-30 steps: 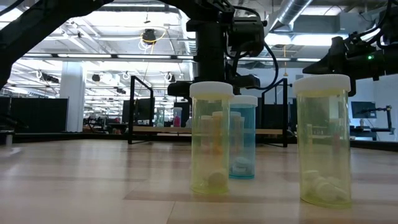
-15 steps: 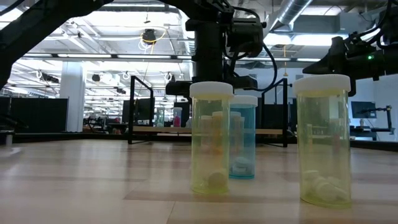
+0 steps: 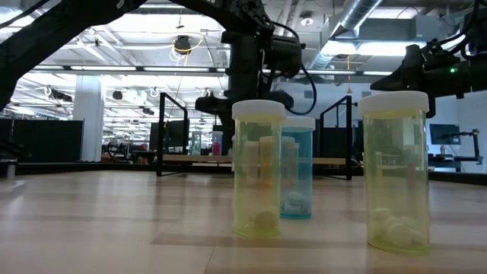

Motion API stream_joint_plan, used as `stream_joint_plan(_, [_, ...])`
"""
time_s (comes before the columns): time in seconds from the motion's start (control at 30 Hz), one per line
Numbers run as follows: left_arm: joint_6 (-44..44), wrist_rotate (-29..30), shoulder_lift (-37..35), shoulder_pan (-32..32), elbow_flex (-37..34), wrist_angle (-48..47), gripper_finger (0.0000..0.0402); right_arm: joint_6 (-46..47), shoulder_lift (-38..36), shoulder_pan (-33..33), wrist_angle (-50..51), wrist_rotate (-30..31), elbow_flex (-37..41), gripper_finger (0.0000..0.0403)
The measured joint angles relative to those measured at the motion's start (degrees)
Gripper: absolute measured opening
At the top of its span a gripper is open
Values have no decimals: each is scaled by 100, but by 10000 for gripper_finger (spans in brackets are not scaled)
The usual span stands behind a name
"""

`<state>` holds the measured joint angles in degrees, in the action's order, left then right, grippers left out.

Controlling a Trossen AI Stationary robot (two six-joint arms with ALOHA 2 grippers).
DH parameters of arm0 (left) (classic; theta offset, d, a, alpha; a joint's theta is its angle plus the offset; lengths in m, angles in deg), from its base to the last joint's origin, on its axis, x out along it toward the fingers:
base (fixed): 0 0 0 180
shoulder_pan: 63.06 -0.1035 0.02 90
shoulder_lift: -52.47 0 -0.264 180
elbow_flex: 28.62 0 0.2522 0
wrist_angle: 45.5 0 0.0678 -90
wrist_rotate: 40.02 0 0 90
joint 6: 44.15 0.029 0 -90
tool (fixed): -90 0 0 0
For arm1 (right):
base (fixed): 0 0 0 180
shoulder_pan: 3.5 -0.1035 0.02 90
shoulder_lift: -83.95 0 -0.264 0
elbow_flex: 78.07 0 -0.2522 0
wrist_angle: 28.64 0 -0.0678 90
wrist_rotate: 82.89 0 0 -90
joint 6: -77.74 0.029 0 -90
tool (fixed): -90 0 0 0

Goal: Pick and place medicine bottles onto shelf by color
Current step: Put the yellow pill bottle on the shelf

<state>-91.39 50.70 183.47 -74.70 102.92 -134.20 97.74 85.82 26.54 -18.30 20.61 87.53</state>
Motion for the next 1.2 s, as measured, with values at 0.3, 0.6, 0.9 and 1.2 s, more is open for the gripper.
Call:
stream_joint_plan(0.3, [634, 589, -345, -381, 427, -355, 97, -1, -2, 1, -2, 1, -1, 249])
stream_joint_plan(0.6, [2196, 898, -417, -853, 695, -116, 98, 1, 0, -1, -2, 2, -1, 249])
stream_joint_plan(0.9, [3971, 905, -415, -1262, 693, 207, 98, 1, 0, 1, -2, 0, -1, 249])
stream_joint_plan(1.2, [5144, 903, -332, -1567, 647, 482, 98, 1, 0, 0, -1, 0, -1, 249])
